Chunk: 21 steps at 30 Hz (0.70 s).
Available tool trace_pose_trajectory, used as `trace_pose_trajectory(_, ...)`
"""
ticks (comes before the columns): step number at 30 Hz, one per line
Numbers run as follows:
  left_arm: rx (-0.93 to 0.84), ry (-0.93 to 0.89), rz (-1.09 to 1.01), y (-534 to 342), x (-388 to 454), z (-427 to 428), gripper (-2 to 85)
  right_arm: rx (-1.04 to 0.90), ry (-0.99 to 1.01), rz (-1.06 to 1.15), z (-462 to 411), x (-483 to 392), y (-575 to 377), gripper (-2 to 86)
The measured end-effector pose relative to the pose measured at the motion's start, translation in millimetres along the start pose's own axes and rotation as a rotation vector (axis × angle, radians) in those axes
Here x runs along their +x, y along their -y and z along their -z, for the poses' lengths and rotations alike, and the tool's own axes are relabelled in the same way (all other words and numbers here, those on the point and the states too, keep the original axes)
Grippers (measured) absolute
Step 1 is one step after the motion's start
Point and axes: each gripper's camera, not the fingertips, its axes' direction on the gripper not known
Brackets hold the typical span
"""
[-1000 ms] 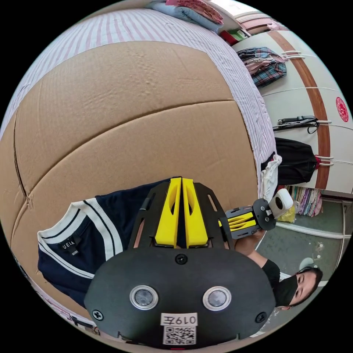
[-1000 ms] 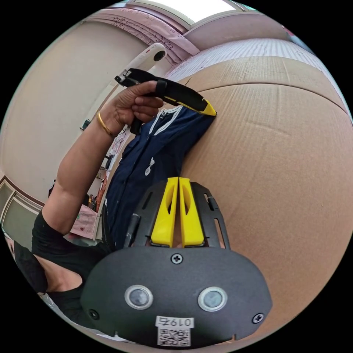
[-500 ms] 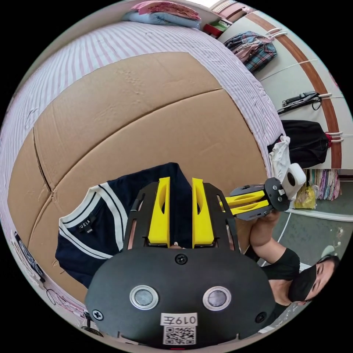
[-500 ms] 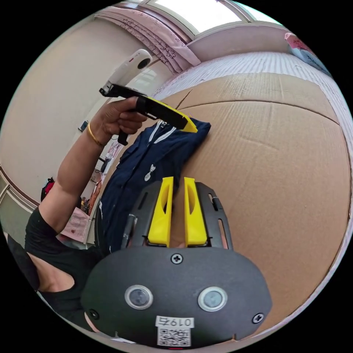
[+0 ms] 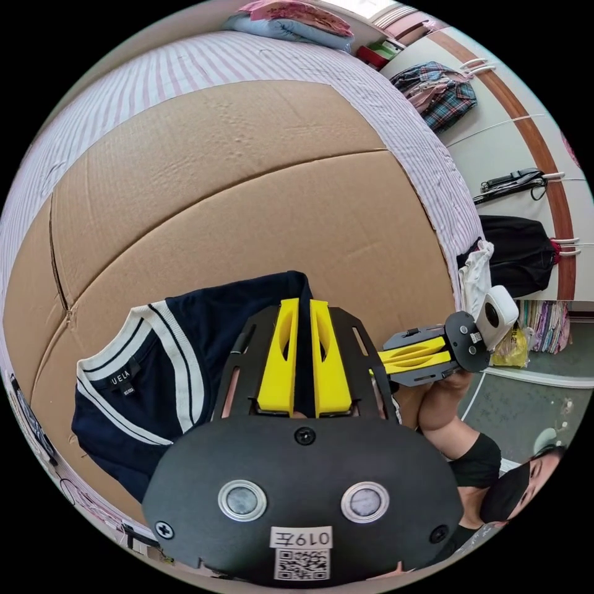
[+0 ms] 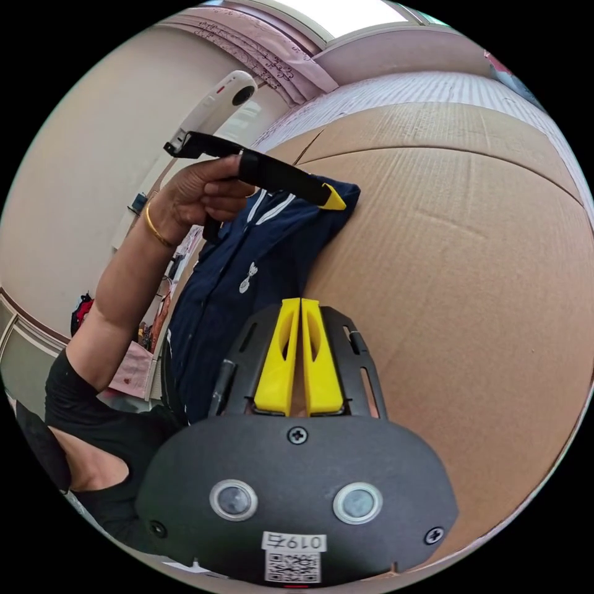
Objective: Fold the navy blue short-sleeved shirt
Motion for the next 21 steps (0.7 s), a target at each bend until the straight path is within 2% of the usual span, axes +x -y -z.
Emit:
trace_pose_trajectory(6,0.033,-0.051,0.019,-11.5,-10.7,-3.4,3.5,0.018,-0.005,0.004,2.2,-0.1,1.9,2.1)
trace_pose_trajectory(8,0.057,-0.085,0.015,-16.8,-12.8,1.1,4.9,0.092,0.019,-0.032,10.2,7.1,1.4,8.6)
trace_pose_trajectory(11,0.109,-0.147,0.007,-27.1,-17.8,13.7,8.1,0.196,0.055,-0.069,18.8,13.9,0.6,11.0)
trace_pose_trajectory(21,0.051,-0.117,-0.004,-34.2,-13.5,-4.7,7.6,0.195,-0.008,-0.218,3.3,22.4,21.1,6.0)
